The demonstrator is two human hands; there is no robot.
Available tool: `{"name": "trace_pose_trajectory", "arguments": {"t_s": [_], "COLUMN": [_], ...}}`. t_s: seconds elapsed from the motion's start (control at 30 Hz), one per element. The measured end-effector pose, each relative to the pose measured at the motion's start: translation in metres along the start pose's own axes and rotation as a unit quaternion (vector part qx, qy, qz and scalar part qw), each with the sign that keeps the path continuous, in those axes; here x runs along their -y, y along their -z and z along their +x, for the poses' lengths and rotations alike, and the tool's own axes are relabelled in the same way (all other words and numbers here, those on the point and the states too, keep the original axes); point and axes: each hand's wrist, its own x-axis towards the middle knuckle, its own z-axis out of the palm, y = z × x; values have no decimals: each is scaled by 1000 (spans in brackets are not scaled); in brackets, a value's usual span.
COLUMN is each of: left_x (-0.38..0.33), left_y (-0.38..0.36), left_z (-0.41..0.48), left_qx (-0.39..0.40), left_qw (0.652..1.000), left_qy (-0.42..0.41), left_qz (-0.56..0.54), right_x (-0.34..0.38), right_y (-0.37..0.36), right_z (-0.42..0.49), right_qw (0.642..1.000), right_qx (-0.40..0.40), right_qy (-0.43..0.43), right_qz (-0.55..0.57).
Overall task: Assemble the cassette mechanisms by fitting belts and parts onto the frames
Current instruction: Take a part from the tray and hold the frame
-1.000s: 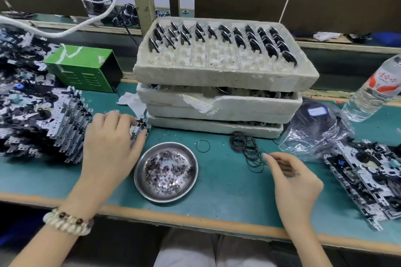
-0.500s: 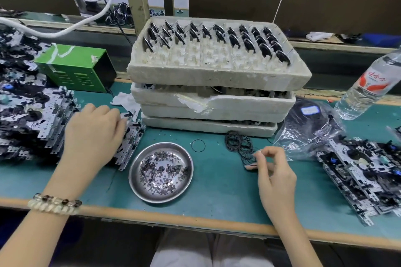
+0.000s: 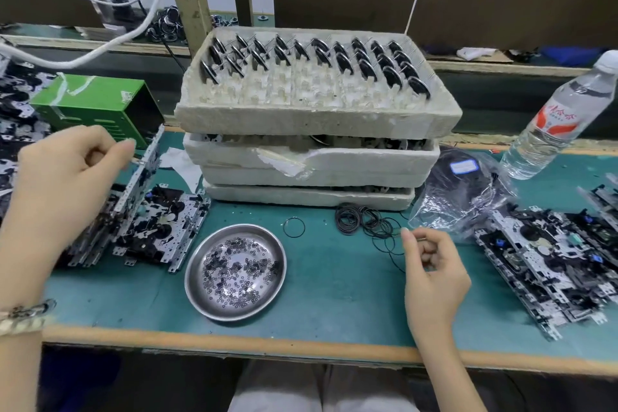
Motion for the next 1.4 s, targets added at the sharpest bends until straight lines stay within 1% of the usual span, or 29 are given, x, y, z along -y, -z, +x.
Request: {"name": "trace_pose_trajectory", "arguments": {"t_s": [0.07,0.17,0.23,0.27,0.33,0.4,0.47,0.5,0.57,0.63,0.7,0.77,0.83,0.9,0.97,1.0,1.13,1.23,1.3,1.4], "left_x": [-24,-79,-116,-132,-154,-164,-168,-169,-167,-161,-157,-156,-156,-157,-157,-156,-151,-144,-141,-143], "left_y": [0,-9,-31,-44,-74,-103,-124,-131,-138,-138,-136,-132,-128,-121,-114,-111,-106,-106,-109,-119], "left_z": [-9,-39,-66,-79,-101,-116,-123,-124,-124,-120,-115,-114,-115,-117,-119,-119,-121,-122,-124,-131], "left_qx": [29,59,85,108,162,218,247,247,223,208,218,235,233,214,197,196,234,249,257,277], "left_qw": [999,995,989,984,966,933,902,895,904,909,911,920,945,969,979,980,972,968,966,952], "left_qy": [-7,-53,-85,-82,-34,52,123,141,147,151,151,128,73,12,-21,-23,12,-3,-14,4], "left_qz": [-16,-62,-91,-117,-199,-281,-333,-344,-335,-328,-317,-286,-216,-125,-44,-22,-9,11,-35,-133], "right_x": [0,0,0,0,0,-1,-3,-4,-5,-3,-2,-2,-2,-2,-2,-2,-1,-2,-3,-2], "right_y": [1,4,5,6,7,9,8,6,2,0,0,1,3,4,5,5,5,6,7,8], "right_z": [1,1,2,3,4,3,0,-1,-2,-2,-1,-1,0,1,0,-1,-2,-1,-1,0], "right_qw": [999,997,991,987,981,983,993,998,997,993,994,997,998,999,1000,1000,996,994,993,994], "right_qx": [-2,6,-7,-18,-28,-13,16,30,48,46,33,15,-5,-17,-18,-19,-6,1,2,3], "right_qy": [-13,-29,-64,-83,-107,-105,-73,-47,11,47,52,49,41,28,8,-5,-55,-73,-78,-77], "right_qz": [31,76,115,134,160,151,87,36,-60,-95,-88,-65,-48,-28,-3,7,71,86,85,81]}}
